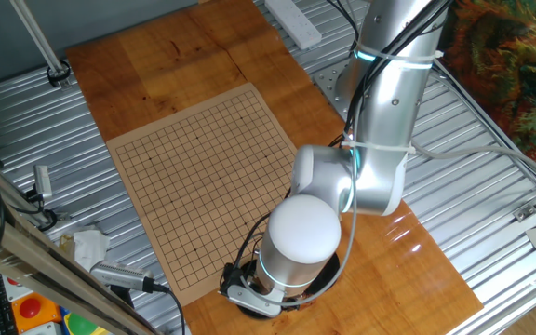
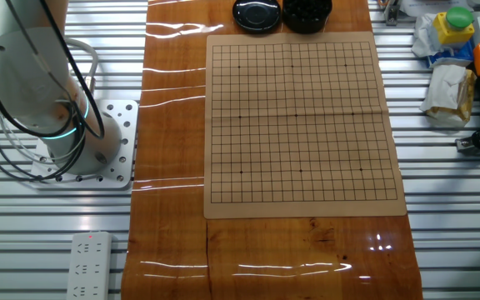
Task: Play the first move as black on the 3-4 point in the upper right corner of the Go board
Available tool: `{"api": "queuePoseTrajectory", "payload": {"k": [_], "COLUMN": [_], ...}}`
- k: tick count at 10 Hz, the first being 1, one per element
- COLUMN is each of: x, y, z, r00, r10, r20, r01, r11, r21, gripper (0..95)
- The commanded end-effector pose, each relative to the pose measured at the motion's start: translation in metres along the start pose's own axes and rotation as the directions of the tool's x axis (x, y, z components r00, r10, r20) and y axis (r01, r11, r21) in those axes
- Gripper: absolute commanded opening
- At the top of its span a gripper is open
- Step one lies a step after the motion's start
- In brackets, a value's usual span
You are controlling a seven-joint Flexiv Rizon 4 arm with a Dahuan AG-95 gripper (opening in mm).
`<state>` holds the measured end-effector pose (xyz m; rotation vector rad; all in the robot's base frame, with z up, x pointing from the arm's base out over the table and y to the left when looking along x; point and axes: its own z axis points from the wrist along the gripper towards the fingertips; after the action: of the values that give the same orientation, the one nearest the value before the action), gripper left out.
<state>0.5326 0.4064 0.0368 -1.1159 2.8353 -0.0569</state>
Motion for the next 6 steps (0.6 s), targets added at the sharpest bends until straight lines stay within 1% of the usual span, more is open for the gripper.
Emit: {"api": "queuePoseTrajectory", "payload": {"k": [1,6], "x": [0.0001,0.0001], "y": [0.0001,0.0001], "z": [0.0005,0.0004], "r00": [1.000,1.000], "r10": [0.012,0.004], "r20": [0.002,-0.002], "r01": [-0.012,-0.004], "r11": [1.000,1.000], "r21": [-0.002,0.000], "gripper": [38.0,38.0]}}
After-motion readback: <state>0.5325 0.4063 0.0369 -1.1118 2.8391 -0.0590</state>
